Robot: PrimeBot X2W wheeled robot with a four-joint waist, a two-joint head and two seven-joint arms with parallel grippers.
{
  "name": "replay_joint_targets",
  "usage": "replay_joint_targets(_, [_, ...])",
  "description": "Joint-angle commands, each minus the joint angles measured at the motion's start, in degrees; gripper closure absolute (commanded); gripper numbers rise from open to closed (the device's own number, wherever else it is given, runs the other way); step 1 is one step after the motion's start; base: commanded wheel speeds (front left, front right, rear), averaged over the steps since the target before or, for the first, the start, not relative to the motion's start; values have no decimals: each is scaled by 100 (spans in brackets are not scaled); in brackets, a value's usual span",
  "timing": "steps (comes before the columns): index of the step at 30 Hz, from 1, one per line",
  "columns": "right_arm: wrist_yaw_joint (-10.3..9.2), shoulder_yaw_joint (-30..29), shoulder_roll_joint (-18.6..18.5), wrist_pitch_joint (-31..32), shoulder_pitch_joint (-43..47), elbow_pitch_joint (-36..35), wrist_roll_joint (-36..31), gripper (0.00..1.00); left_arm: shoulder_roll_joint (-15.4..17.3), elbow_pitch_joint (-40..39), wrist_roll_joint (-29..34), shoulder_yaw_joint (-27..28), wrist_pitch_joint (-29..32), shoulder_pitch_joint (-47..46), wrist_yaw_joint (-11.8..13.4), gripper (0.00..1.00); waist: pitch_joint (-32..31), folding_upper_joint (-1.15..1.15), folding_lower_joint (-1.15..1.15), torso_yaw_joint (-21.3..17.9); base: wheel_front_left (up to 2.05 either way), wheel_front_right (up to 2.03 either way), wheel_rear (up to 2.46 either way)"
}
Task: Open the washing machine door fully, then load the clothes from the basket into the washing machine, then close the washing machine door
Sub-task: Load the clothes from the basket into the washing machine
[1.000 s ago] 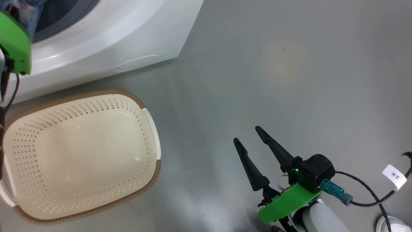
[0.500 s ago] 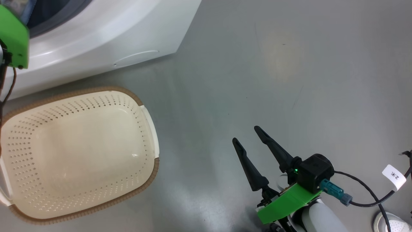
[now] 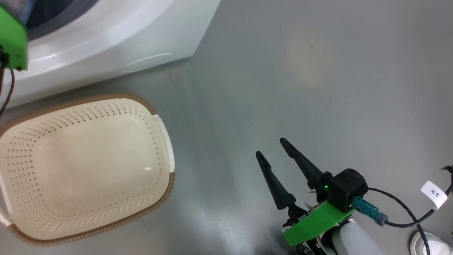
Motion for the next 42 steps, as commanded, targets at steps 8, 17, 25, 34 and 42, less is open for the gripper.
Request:
replay_joint_targets(8, [9,128,8,-68,14,-120,46,0,199,10,-135,203,-432,-291,216,100,-13,0,0,32,0,0,0])
replay_joint_targets(17, [9,219,8,-68,34,-106,50,0,184,164,-224,273,-928,-479,419,100,-30,0,0,-47,0,0,0])
replay_joint_targets(25, [9,351,8,-68,89,-101,69,0,238,414,-327,381,-1391,-641,609,100,-23,0,0,-213,0,0,0])
replay_joint_targets(34, [9,561,8,-68,191,-89,153,0,375,492,-433,520,-1731,-932,850,100,84,0,0,-471,0,0,0])
replay_joint_targets(42, [9,645,8,-68,327,-124,192,0,567,375,-542,662,-2042,-1202,988,100,217,0,0,-670,0,0,0])
